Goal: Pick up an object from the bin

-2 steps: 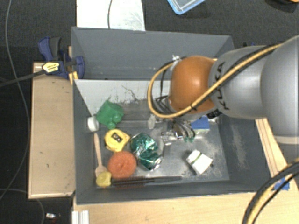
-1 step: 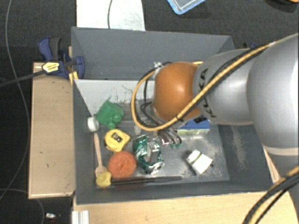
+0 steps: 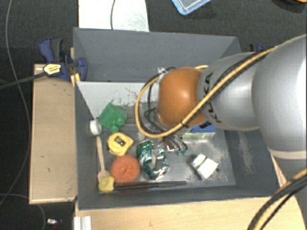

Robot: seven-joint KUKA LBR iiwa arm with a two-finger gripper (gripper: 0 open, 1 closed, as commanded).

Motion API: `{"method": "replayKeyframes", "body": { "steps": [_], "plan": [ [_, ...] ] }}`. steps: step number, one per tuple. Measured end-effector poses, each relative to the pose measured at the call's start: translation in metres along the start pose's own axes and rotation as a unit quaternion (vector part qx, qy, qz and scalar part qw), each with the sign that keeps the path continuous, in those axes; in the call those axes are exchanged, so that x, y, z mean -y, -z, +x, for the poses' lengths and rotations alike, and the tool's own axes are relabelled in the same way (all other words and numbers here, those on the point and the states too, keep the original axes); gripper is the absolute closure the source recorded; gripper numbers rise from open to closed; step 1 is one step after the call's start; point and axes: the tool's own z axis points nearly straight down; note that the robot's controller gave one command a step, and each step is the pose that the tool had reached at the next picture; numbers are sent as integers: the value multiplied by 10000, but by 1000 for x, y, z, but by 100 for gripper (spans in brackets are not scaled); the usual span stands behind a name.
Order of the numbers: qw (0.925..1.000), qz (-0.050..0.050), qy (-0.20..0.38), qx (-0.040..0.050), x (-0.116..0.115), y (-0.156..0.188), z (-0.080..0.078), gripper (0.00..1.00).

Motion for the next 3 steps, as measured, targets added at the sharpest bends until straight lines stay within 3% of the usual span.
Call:
{"method": "replayKeyframes", "body": {
  "steps": [1, 2, 3],
  "plan": [
    [9985, 3, 537, 144, 37, -27, 2, 0],
    [9998, -16, -37, 182, 34, -27, 14, 100],
    [9998, -16, -38, 182, 34, -27, 14, 100]
  ]
}}
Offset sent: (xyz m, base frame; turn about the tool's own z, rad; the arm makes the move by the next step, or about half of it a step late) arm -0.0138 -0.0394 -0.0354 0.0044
